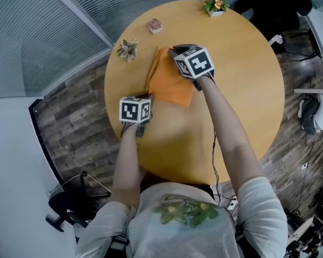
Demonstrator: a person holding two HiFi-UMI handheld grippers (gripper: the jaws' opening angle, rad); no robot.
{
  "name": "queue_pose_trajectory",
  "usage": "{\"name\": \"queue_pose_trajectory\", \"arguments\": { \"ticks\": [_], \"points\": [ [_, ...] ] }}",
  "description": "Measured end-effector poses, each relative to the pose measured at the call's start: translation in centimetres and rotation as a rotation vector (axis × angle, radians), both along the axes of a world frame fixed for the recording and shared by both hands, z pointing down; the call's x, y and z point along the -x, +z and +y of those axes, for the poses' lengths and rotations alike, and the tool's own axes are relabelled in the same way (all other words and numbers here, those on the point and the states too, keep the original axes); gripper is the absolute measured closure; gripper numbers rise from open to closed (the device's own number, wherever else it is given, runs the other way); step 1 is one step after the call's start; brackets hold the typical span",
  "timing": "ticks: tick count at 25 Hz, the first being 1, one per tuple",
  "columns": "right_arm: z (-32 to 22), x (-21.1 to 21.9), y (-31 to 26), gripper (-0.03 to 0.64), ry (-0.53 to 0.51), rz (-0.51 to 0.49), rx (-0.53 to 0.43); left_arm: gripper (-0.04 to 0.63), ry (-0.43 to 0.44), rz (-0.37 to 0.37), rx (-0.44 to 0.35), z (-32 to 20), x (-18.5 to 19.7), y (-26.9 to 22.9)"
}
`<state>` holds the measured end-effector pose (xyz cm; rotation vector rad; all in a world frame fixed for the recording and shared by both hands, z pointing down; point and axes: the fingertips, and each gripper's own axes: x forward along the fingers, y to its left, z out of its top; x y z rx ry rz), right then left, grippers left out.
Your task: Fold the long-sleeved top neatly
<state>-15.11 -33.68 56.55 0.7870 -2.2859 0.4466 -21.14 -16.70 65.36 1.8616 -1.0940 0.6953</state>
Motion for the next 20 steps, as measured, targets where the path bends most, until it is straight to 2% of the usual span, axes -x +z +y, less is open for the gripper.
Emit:
{"name": "queue_pose_trajectory", "arguments": {
  "ticks": [4,7,11,14,16,20],
  "points": [
    [-1.4,0.8,4.9,0.578,-0.017,0.184,0.049,0.565,-0.042,0.056,-0.006,0.3,-0.2,0.5],
    [-1.7,0.5,8.4,0.578,-0.018,0.265,0.113,0.565,-0.042,0.076,-0.028,0.1,-0.2,0.7],
    [-2.3,0.4,9.9,0.578,0.033,0.194,0.145,0.566,-0.013,0.044,-0.061,-0.4,-0.1,1.0],
    [-2.1,0.3,9.9,0.578,0.042,0.16,0.179,0.566,0.064,-0.093,-0.093,-0.4,-0.4,1.5],
    [-1.5,-0.4,10.1,0.58,0.07,0.162,0.22,0.568,0.095,-0.154,-0.109,-0.3,-0.7,1.7],
    [0.5,-2.9,10.4,0.58,0.127,0.128,0.298,0.568,0.131,-0.144,-0.089,1.2,-1.4,1.7]
  ]
}}
